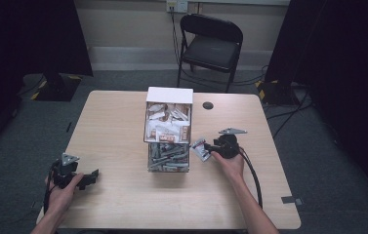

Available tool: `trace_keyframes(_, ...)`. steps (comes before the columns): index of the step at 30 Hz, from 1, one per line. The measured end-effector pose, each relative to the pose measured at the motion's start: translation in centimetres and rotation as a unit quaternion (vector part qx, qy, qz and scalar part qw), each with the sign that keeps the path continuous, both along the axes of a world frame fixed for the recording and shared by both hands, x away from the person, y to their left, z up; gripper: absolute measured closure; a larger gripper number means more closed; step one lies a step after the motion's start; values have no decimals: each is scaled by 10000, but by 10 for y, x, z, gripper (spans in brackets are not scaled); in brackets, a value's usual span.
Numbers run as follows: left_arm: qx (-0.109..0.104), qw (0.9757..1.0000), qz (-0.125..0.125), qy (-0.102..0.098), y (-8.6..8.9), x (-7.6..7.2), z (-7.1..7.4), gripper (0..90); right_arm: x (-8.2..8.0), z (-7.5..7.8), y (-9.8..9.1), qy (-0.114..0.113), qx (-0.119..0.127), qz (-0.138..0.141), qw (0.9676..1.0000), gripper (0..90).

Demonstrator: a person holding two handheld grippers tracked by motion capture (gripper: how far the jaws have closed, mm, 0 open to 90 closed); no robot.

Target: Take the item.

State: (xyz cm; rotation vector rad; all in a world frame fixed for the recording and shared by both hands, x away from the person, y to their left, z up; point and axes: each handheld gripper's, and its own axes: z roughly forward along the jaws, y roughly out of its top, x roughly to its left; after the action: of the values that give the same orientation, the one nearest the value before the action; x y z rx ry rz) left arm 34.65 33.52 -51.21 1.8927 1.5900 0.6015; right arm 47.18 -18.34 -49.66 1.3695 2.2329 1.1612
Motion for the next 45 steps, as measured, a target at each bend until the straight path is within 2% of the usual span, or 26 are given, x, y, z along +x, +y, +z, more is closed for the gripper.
trace_keyframes(1,0,10000,0,0,0,0,0,0,0,0,0,0,0,0,10000,442)
trace_keyframes(7,1,10000,0,2,0,0,0,0,-3,5,-2,62,28,-4,10000,266)
trace_keyframes(12,2,10000,-1,2,0,0,0,0,-8,14,-6,-10,30,-48,10000,221)
trace_keyframes(14,-1,10000,1,1,0,0,0,0,-10,19,-8,-25,1,-112,9999,174)
trace_keyframes(22,1,10000,-1,2,0,0,0,0,-27,43,-18,-182,75,-126,9997,150)
trace_keyframes(29,0,10000,-1,1,0,0,0,0,-39,55,-25,-205,58,-155,9997,149)
trace_keyframes(32,1,10000,-1,2,0,0,0,0,-50,64,-31,-224,107,-145,9996,146)
trace_keyframes(38,-12,10000,13,-1,0,0,0,0,-67,70,-41,-278,51,-241,9993,145)
trace_keyframes(42,-16,10000,9,-4,0,0,0,0,-82,69,-55,-322,-186,-411,9985,152)
trace_keyframes(45,-17,10000,9,-5,0,0,0,0,-91,67,-66,-317,-151,-548,9979,146)
